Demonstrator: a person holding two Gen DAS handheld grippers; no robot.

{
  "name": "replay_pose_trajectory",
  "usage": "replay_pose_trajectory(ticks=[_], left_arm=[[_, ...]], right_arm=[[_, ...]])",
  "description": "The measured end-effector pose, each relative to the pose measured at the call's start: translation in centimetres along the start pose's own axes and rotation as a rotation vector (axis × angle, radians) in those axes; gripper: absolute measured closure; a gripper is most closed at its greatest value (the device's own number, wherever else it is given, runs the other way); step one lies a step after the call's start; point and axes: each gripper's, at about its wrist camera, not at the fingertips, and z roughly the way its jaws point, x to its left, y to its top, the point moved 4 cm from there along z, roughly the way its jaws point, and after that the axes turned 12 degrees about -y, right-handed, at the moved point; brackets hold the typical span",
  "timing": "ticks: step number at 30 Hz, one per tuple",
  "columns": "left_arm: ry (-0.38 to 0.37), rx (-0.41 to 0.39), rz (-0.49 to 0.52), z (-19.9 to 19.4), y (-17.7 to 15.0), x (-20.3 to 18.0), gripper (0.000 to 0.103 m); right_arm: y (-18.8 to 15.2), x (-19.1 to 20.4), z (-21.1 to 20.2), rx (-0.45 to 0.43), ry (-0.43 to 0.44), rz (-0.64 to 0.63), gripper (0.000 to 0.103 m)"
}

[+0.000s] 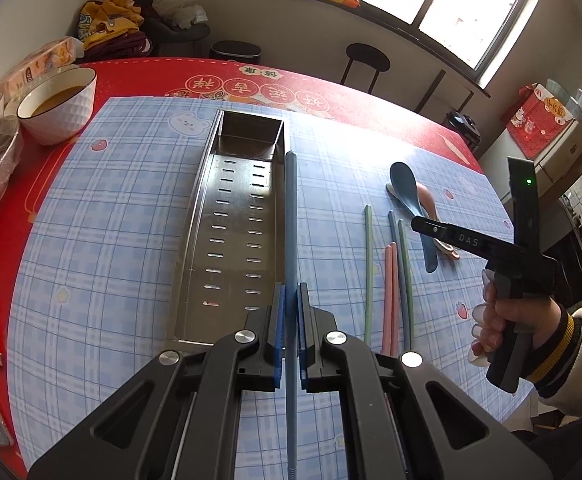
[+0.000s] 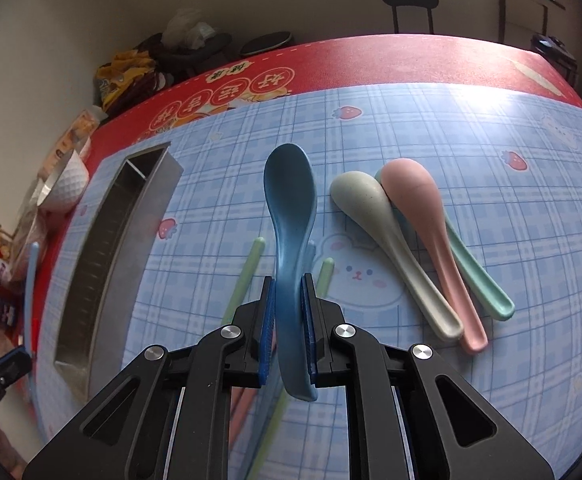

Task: Organize utensils
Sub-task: 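Grasp the blue spoon with the right gripper while the left carries the chopstick toward the steel tray, then lower the blue chopstick into the steel tray and open the left gripper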

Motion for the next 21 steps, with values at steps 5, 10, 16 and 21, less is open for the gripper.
replay_pose_trajectory(ticks=[5,10,16,21], left_arm=[[0.001,0.005,-0.001,0.2,0.3,0.1,0.097],[0.010,0.028,0.007,1.0,1.2,0.6,0.097],[-0.018,0.075,-0.058,4.0,4.1,2.6,0.097],[-0.015,0.129,-0.104,8.1,6.9,4.4,0.097]], right_arm=[[-1.4,-0.2,-1.8,0.006,0.050,0.052,0.090],[-1.8,-0.7,-2.3,0.004,0.041,0.064,0.090],[-1.9,-1.5,-2.7,-0.011,0.038,0.102,0.090],[-2.3,-2.5,-2.9,-0.011,0.025,0.130,0.090]])
